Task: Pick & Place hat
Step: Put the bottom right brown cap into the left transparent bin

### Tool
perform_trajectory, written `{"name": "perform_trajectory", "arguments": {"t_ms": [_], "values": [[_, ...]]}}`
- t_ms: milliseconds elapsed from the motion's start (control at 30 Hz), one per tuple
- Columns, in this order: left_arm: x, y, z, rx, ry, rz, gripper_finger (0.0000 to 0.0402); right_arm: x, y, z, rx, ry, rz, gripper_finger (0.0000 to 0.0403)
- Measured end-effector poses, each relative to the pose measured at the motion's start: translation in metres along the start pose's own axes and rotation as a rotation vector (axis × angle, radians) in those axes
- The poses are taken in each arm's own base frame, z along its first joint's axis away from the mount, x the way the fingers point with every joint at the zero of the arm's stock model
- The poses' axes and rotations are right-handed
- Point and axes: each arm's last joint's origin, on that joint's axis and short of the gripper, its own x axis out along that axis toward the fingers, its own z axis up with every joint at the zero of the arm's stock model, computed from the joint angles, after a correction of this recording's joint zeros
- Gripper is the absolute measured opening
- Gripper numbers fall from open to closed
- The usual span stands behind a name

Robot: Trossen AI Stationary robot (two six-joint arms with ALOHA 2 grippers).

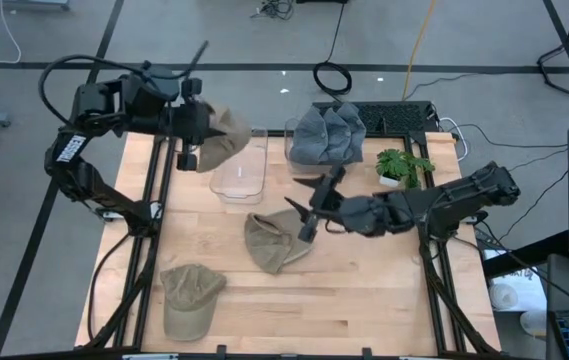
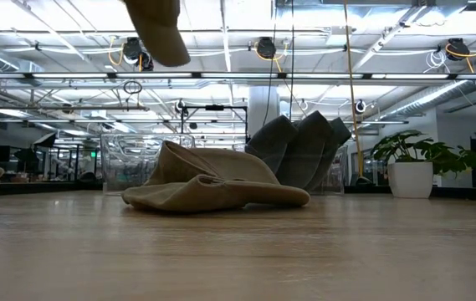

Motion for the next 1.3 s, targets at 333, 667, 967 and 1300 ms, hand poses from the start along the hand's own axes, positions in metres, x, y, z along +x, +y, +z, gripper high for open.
{"name": "perform_trajectory", "arguments": {"t_ms": [333,667,967,1300], "values": [[0.012,-0.001,-0.009,0.265,0.192,0.005,0.0019,0.030,-0.035,-0.002,-0.159,0.024,0.052,0.0202],[0.046,0.017,-0.023,0.277,0.360,-0.054,0.0019,0.041,-0.053,-0.003,-0.177,0.040,-0.004,0.0200],[0.080,0.056,-0.047,0.118,0.499,0.009,0.0019,0.041,-0.053,-0.004,-0.222,0.043,-0.002,0.0199],[0.114,0.096,-0.083,-0.084,0.580,0.017,0.0019,0.048,-0.064,-0.004,-0.320,0.057,-0.036,0.0199]]}}
